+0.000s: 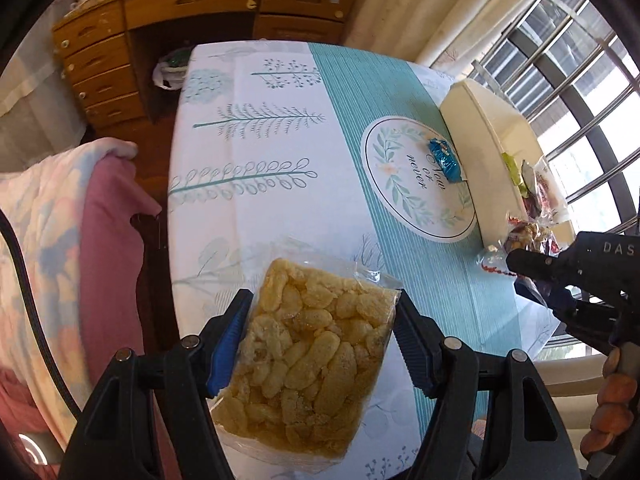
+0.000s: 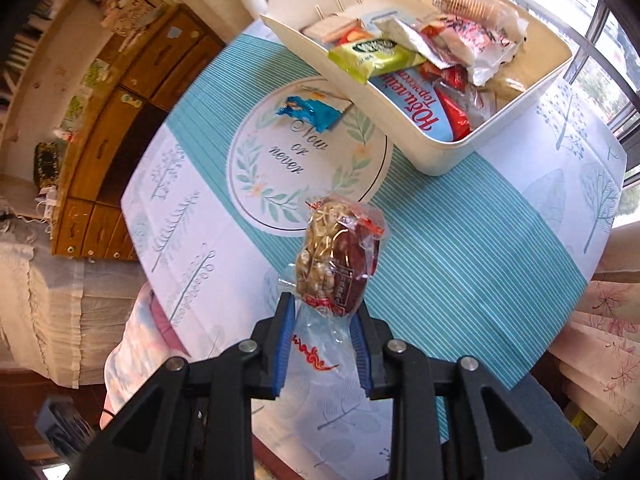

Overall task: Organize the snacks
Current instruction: 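Carry the cracker bag and nut-candy bag with both tools over the tray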

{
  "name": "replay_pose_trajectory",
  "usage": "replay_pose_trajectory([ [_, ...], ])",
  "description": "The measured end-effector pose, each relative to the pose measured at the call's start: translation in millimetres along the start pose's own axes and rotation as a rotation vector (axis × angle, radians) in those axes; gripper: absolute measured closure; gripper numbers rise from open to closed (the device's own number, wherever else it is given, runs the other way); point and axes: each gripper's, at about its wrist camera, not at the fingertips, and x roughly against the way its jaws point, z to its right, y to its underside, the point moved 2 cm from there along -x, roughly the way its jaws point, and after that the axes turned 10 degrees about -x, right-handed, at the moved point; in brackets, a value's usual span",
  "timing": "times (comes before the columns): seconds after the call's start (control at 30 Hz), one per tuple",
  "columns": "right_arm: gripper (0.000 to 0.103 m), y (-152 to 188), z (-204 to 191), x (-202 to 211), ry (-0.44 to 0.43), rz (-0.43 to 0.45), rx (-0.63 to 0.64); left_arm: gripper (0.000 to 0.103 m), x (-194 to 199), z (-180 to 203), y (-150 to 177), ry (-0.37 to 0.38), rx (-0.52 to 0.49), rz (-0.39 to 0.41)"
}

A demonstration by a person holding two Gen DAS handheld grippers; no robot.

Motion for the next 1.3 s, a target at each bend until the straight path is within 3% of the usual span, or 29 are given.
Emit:
replay_pose_trajectory([
  [0.23, 0.076, 3, -2, 31, -0.06, 0.084, 0.068, 0.036, 41, 11, 22, 0.031, 0.044, 0.105],
  [0.57, 0.076, -18, 9, 55, -0.127, 0.134, 0.104, 0.036, 80, 49, 6, 0.035, 0.024, 0.234],
  [0.93, 0.076, -87, 29, 80, -0.186, 0.153, 0.13, 0.036, 99, 117, -35, 0.031, 0.046, 0.322],
  [1.3, 0.076, -172, 55, 82, -0.191, 0.127, 0.148, 0.036, 69, 201, -88, 0.036, 0.045, 0.349],
])
